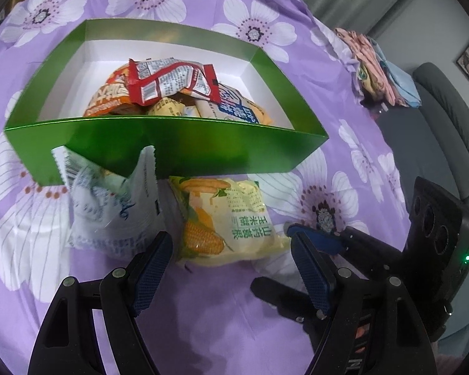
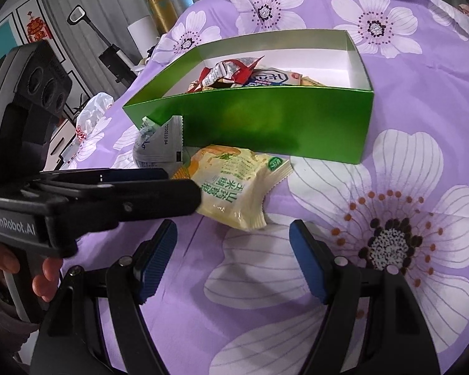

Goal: Organize snacks
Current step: 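Move the right gripper down to the yellow corn snack packet, then grasp the yellow corn snack packet with the right gripper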

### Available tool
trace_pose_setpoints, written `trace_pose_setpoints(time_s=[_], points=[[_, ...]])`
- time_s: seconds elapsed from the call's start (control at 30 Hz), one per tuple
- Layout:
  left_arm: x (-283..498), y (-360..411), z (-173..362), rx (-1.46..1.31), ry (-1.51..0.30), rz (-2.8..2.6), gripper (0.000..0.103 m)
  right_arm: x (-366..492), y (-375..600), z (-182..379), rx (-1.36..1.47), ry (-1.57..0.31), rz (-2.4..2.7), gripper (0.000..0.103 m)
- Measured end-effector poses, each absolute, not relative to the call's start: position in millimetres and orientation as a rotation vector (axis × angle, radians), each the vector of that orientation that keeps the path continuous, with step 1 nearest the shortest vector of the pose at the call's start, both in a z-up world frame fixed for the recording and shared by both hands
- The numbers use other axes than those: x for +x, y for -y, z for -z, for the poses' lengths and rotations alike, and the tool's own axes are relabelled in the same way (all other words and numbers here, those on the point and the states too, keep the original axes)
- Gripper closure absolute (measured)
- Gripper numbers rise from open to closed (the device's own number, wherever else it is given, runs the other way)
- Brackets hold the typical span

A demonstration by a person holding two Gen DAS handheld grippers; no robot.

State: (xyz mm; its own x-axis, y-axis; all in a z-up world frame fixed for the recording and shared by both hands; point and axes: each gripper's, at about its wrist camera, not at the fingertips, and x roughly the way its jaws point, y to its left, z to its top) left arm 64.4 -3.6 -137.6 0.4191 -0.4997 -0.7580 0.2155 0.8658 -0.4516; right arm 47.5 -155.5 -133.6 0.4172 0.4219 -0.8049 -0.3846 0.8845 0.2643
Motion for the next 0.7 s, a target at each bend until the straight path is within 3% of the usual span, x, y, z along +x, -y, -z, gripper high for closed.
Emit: trace_pose_setpoints(time_s=[0.13,0.3,0.53,0.6,0.7], points=[[71,7,140,-0.304,-1.054,0.469,0.025,54,154,138,0.052,-1.027,-0.515,0.030],[79,10,143,-0.302,-1.060,0.472,0.026,59,148,139,0.061,-1.021,-0.534,0.043],[80,12,149,-0.258,-1.074,0.454,0.051,62,140,142,0.040,-1.025,-0.558,0.055],[80,13,149,-0.251,-1.076,0.457,0.053,64,140,143,0.032,-1.025,-0.557,0.064],[79,15,149,-0.238,-1.074,0.460,0.054,65,140,143,0.035,-1.025,-0.561,0.070]])
